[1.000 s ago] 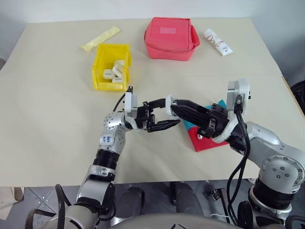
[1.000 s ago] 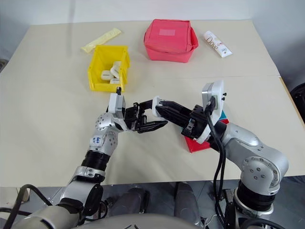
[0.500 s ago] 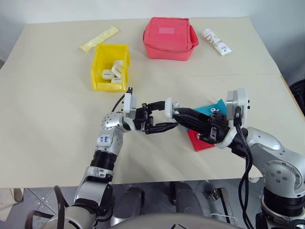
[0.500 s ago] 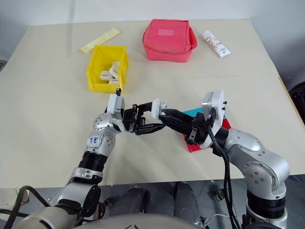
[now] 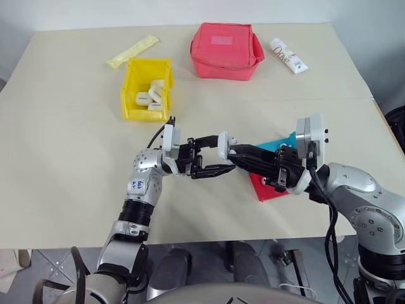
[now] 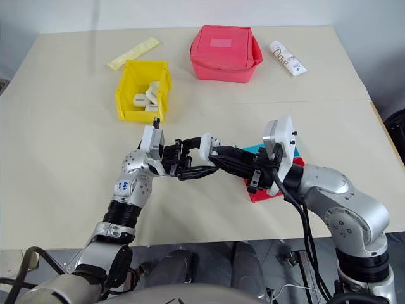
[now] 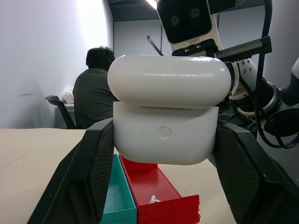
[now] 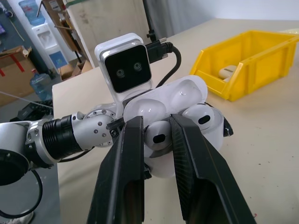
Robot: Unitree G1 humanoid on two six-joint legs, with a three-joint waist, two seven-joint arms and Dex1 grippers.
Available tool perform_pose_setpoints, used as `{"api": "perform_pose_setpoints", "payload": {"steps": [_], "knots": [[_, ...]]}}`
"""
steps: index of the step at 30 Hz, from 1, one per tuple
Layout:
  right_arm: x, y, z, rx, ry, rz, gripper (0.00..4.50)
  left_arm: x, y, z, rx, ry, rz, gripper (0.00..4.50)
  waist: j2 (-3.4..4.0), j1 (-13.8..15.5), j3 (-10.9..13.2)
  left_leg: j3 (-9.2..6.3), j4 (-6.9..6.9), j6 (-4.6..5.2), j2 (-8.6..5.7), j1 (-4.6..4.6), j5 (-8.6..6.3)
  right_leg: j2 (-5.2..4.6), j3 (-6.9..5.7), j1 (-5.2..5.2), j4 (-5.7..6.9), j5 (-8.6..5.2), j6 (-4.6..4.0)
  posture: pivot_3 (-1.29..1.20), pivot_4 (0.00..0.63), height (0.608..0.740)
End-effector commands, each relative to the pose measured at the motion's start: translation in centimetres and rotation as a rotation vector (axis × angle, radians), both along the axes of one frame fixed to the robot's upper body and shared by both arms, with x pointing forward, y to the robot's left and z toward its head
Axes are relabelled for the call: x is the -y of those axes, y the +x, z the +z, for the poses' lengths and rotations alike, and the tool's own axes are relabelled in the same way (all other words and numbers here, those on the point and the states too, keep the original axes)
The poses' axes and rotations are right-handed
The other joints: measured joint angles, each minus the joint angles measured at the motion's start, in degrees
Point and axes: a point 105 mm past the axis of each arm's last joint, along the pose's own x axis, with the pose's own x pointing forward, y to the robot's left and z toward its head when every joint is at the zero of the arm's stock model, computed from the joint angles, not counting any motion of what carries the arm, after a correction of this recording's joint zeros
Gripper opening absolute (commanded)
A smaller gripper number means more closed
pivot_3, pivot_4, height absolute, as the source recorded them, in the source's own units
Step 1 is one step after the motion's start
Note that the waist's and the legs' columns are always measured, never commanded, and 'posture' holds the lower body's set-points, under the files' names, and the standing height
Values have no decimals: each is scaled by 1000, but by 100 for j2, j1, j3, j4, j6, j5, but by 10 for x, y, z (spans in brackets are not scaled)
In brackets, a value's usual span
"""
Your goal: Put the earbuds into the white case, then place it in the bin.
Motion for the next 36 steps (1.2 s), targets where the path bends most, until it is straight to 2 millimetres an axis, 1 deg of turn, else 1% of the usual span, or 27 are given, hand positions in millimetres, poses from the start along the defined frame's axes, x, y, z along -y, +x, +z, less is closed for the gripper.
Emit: {"api": "perform_pose_setpoints", "payload": {"steps": [1, 10, 12, 13, 16, 21, 30, 33, 36], "knots": [[0, -2, -3, -5, -41, 5, 465, -4, -2, 21, 90, -50, 13, 2782, 0, 1, 0, 0, 0, 0, 0, 0, 0, 0, 0, 0, 0, 0, 0, 0, 150, 740], [-4, -7, 4, 15, -37, 39, 465, -4, -1, 18, 88, -39, 9, 2782, 0, 2, 0, 0, 0, 0, 0, 0, 0, 0, 0, 0, -3, 0, 0, 0, 150, 740], [-4, -5, 5, 24, -31, 26, 1179, -4, -1, 17, 88, -38, 9, 2782, 0, 1, 0, 0, 0, 0, 0, 0, 0, 0, 0, 0, -4, 0, 0, 0, 150, 740], [-3, -5, 6, 26, -28, 24, 1409, -4, -1, 17, 88, -38, 10, 2782, 0, 1, 0, 0, 0, 0, 0, 0, 0, 0, 0, 0, -4, 0, 0, 0, 150, 740], [-4, -5, 11, 38, -7, 28, 1409, -4, -1, 16, 86, -36, 13, 2782, 0, 5, 0, 0, 0, 0, 0, 0, 0, 0, 0, 0, -3, 0, 0, 0, 150, 740], [-3, -7, 13, 44, -16, 32, 1409, -7, 0, 12, 74, -22, 21, 2782, 0, 6, 0, 0, 0, 0, 0, 0, 0, 0, 0, 0, -4, 0, 0, 0, 150, 740], [7, -5, 20, 66, -35, 11, 1409, -21, 8, 3, 46, 21, 61, 2782, 0, 8, 0, 0, 0, 0, 1, -1, 0, 0, 0, 0, -7, 0, 0, 0, 150, 740], [13, -4, 19, 69, -64, -9, 1409, -25, 10, 1, 53, 42, 61, 2782, -1, 12, 1, 0, 0, 0, 1, -1, 0, 0, 0, 0, -7, 0, 0, 0, 150, 740], [16, -2, 20, 80, -130, -33, 1409, -25, 13, 1, 64, 98, 74, 2782, -4, 31, 2, 0, 1, 1, -1, -2, 0, -2, 0, 0, -7, 0, 0, 0, 150, 740]]}}
